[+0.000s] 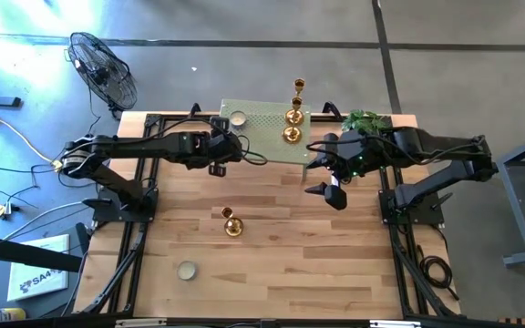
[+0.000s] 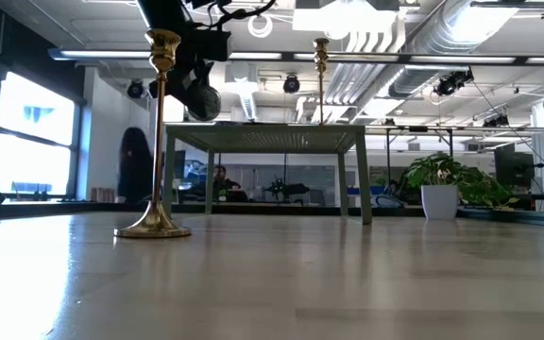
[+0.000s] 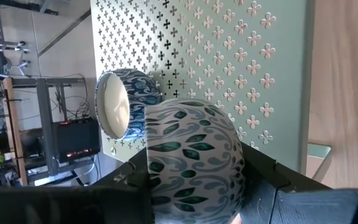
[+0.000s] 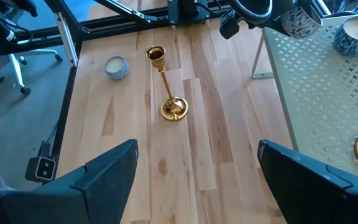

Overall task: Stock candles and holders on shelf
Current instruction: Align the right light blue scented candle with the other scented candle on the shelf

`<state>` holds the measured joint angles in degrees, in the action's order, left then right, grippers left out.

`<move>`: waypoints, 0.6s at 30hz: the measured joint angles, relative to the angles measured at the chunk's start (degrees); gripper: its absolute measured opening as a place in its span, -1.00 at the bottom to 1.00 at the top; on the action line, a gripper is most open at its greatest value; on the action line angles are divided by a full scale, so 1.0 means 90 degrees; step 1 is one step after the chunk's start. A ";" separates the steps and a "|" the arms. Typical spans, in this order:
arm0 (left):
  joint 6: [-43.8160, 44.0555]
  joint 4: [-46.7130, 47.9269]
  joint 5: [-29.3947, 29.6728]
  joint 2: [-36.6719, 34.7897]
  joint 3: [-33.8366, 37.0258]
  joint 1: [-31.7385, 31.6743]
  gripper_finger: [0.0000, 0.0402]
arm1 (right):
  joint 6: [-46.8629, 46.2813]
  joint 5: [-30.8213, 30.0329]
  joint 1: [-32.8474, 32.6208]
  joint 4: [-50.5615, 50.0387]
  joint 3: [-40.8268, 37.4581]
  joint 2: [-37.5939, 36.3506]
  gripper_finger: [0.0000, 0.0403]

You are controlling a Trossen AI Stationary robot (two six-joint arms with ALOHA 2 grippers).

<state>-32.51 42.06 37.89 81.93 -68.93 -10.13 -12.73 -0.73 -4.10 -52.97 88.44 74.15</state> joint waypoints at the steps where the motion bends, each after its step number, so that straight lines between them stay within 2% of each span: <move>1: 0.0000 0.0003 0.0002 -0.0002 0.0000 0.0000 -0.25 | 0.0000 -0.0001 -0.0001 0.0000 0.0000 0.0000 0.62; 12: 0.0319 -0.0016 0.0236 -0.0002 0.0000 0.0002 -0.25 | 0.0025 -0.0007 0.0000 0.0000 0.0000 0.0000 0.62; 18: 0.0321 -0.0036 -0.0015 -0.0002 0.0000 0.0002 -0.25 | -0.0005 -0.0053 0.0000 0.0000 0.0000 0.0000 0.62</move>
<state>-29.63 41.74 37.75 81.91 -68.93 -10.11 -12.78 -1.21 -4.10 -52.97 88.44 74.15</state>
